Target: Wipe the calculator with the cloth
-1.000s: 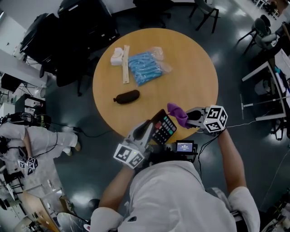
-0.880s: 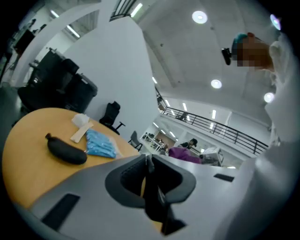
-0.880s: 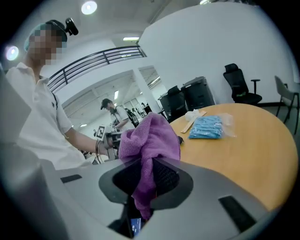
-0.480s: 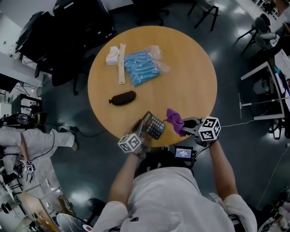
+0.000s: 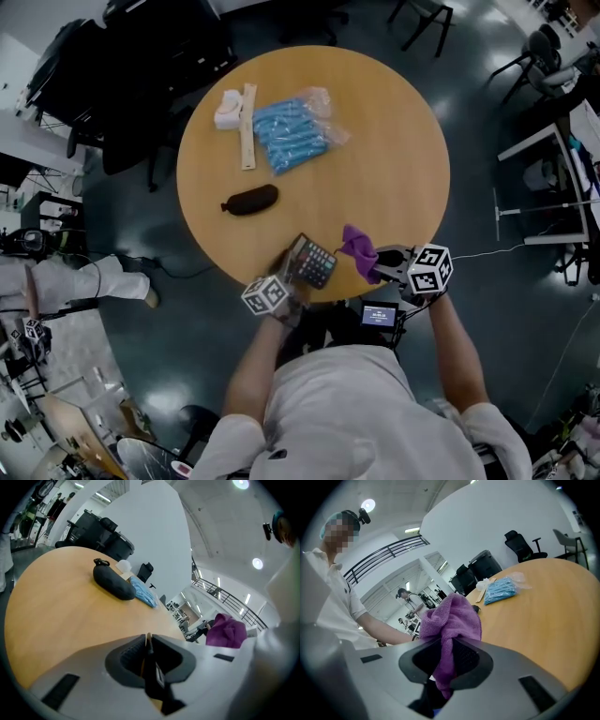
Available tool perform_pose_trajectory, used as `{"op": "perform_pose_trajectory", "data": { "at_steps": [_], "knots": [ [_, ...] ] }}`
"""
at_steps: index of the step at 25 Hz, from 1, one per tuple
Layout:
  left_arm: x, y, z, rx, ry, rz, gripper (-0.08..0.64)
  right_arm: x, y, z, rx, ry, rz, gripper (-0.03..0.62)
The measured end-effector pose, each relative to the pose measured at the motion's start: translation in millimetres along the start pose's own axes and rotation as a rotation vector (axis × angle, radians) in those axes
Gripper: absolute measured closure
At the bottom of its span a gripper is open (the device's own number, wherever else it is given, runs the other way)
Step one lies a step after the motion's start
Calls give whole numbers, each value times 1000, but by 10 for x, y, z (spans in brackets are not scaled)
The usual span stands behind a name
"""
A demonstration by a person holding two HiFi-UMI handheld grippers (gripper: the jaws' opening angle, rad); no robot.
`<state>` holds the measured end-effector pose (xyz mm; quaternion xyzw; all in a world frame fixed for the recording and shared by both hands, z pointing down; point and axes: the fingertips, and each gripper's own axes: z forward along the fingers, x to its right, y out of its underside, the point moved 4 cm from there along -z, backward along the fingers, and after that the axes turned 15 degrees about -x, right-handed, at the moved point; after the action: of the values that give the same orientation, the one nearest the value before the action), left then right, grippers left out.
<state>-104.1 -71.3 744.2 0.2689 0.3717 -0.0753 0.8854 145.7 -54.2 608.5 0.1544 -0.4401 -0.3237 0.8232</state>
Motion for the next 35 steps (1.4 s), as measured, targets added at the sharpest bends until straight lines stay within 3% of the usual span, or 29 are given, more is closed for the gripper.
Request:
{"op": "perform_pose_trajectory", "data": {
  "at_steps": [10, 20, 31, 35],
  "knots": [
    [39, 9, 103, -44, -29, 74, 514, -17, 51, 18, -15, -20, -2, 525],
    [-24, 30, 96, -83, -105, 55, 497, -83, 101, 42, -8, -24, 4, 525],
    [-95, 44, 74, -194, -263, 83, 429, -103, 131, 91, 8, -6, 18, 526],
    [-113, 44, 37, -207, -289, 99, 419, -102, 124, 81, 19, 11, 24, 525]
  ]
}}
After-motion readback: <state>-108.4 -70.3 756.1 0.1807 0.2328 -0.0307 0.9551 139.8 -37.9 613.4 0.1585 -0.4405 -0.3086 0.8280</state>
